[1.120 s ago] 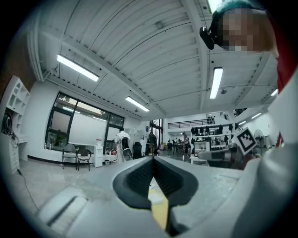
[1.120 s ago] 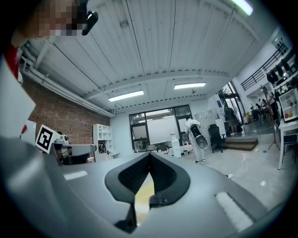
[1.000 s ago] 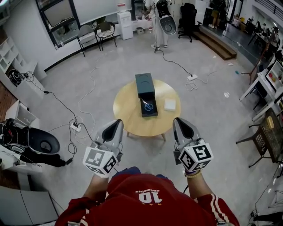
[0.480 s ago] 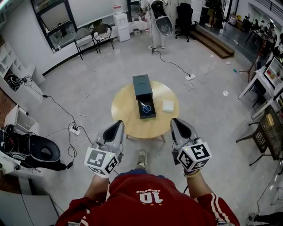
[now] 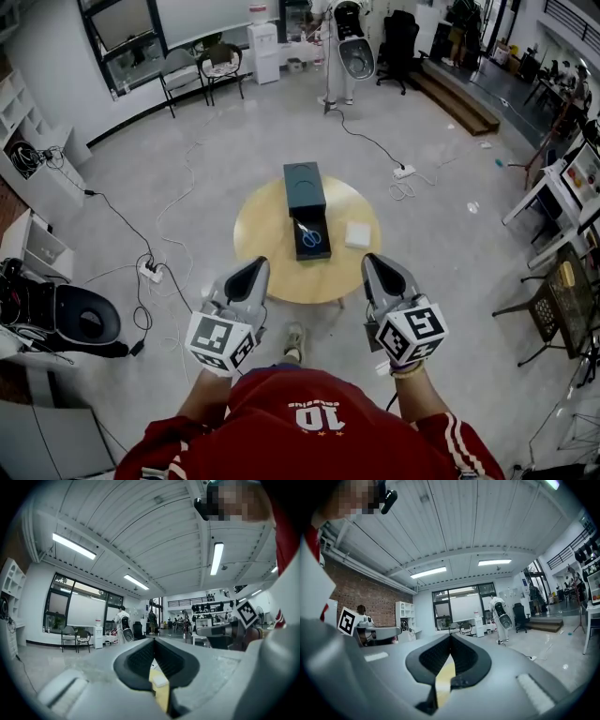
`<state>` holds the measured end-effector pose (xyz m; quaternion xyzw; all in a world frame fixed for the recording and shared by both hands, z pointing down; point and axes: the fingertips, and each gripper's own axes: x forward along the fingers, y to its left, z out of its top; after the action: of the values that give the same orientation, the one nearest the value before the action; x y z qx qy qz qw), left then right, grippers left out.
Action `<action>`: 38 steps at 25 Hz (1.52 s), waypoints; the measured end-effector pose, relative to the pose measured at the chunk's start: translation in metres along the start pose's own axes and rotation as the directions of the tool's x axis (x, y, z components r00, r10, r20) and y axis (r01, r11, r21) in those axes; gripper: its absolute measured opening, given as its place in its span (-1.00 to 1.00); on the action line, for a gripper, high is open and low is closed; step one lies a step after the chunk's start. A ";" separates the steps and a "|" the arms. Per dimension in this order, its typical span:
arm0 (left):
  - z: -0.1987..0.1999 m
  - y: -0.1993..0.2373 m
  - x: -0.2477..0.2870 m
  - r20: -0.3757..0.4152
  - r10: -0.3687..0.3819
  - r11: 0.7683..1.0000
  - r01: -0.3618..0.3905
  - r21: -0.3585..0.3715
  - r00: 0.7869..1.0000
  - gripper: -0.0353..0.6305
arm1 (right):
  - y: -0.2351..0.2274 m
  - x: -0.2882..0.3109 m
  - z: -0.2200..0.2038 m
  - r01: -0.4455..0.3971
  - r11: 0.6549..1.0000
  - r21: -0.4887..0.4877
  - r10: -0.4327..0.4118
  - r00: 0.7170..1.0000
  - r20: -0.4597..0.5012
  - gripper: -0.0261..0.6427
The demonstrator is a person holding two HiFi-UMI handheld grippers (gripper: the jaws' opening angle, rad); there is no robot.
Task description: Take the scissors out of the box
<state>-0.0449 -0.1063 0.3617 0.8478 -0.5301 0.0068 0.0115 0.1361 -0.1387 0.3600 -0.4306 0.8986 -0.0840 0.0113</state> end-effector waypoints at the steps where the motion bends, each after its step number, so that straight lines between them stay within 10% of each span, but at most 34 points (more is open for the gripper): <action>1: 0.000 0.004 0.004 -0.001 0.002 1.000 -0.002 -0.002 1.000 -0.88 | -0.001 0.006 0.000 -0.003 1.000 0.000 0.003 1.000 -0.003 -0.92; 24: 0.008 0.075 0.116 0.024 -0.026 0.999 0.027 -0.030 0.999 -0.88 | -0.042 0.119 0.029 -0.079 0.996 -0.040 0.081 0.996 0.037 -0.91; 38: -0.001 0.092 0.132 0.004 -0.018 0.998 0.019 -0.052 1.000 -0.88 | -0.044 0.149 0.012 -0.127 0.991 -0.037 0.127 0.992 -0.008 -0.34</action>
<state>-0.0695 -0.2650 0.3672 0.8521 -0.5222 -0.0086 0.0324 0.0776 -0.2836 0.3634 -0.3725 0.9256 -0.0675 0.0058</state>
